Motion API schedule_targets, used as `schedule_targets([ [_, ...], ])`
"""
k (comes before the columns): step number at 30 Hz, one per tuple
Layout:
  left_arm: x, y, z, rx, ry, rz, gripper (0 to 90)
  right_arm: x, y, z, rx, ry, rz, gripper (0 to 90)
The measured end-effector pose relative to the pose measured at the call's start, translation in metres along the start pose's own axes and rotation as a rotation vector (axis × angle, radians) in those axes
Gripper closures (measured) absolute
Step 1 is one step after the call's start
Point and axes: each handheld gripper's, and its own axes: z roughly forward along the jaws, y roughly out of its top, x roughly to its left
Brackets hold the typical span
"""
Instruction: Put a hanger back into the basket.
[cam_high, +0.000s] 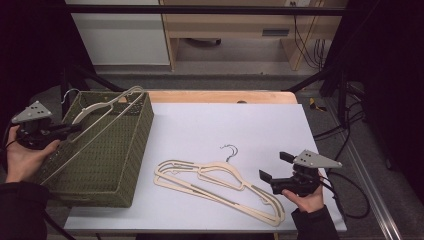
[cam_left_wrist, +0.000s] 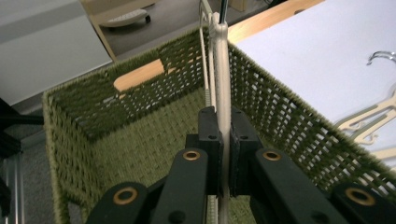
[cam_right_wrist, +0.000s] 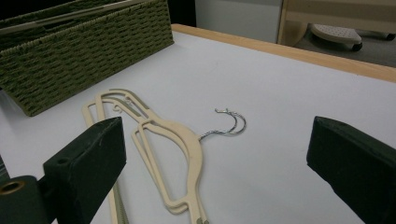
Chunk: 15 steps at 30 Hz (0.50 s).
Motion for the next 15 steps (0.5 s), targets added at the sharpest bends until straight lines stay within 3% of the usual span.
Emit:
schedule_targets([
  [6, -0.005, -0.015, 0.011, 0.012, 0.004, -0.001, 85.8, 0.000, 0.000, 0.002, 0.005, 0.004, -0.007, 5.0],
  [15, -0.026, -0.045, 0.044, 0.053, 0.012, 0.013, 85.9, 0.001, -0.001, 0.004, 0.013, 0.007, -0.007, 5.1],
])
